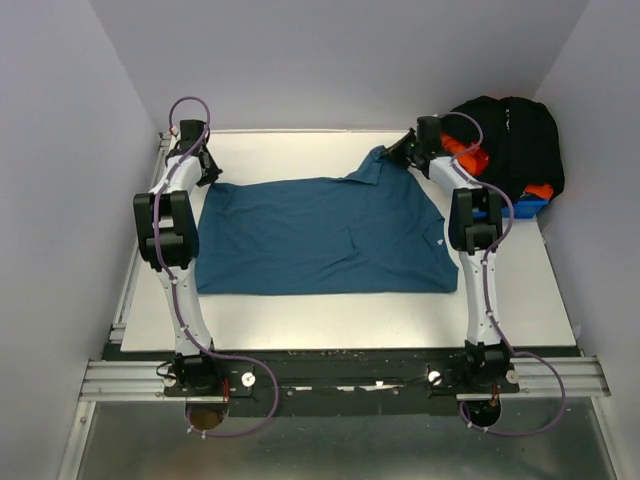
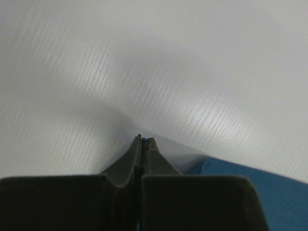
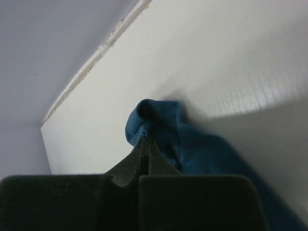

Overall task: Fold and stack the t-shirts
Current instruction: Grap the side of the flattened tshirt furthest away from the robot with both arms

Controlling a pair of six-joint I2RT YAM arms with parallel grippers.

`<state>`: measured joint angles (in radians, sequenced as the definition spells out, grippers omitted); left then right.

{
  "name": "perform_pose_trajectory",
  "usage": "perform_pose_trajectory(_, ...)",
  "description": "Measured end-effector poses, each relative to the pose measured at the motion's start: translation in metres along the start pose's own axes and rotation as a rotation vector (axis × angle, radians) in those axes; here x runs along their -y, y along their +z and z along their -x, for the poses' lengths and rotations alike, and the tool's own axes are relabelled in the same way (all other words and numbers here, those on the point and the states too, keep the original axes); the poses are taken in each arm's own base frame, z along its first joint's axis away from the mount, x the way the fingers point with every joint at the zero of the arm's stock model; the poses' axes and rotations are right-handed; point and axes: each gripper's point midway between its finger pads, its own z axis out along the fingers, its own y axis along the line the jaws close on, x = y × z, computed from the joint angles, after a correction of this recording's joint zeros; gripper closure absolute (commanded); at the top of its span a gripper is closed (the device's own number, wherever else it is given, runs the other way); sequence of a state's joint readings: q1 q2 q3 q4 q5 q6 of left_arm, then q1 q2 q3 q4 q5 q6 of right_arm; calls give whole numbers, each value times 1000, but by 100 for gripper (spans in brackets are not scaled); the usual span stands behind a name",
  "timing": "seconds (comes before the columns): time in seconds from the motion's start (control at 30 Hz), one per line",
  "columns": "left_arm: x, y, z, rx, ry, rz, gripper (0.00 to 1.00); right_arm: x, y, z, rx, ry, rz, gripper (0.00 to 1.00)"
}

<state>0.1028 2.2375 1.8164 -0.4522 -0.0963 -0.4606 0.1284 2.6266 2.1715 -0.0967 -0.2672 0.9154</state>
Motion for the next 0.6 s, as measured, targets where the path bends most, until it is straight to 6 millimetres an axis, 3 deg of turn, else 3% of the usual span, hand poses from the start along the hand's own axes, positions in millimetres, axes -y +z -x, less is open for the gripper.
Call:
perform_pose_trajectory(0.37, -5, -30, 22, 72, 13, 32, 100, -70, -96, 25, 59, -89, 79, 99)
perform_pose_trajectory(0.47, -10, -35, 25, 86, 19, 51, 100, -76, -113, 23, 63, -101, 83, 99)
perform_pose_trajectory(0.6, -18, -34, 16, 78, 28, 78, 100, -68, -122, 14, 42, -99, 65, 99)
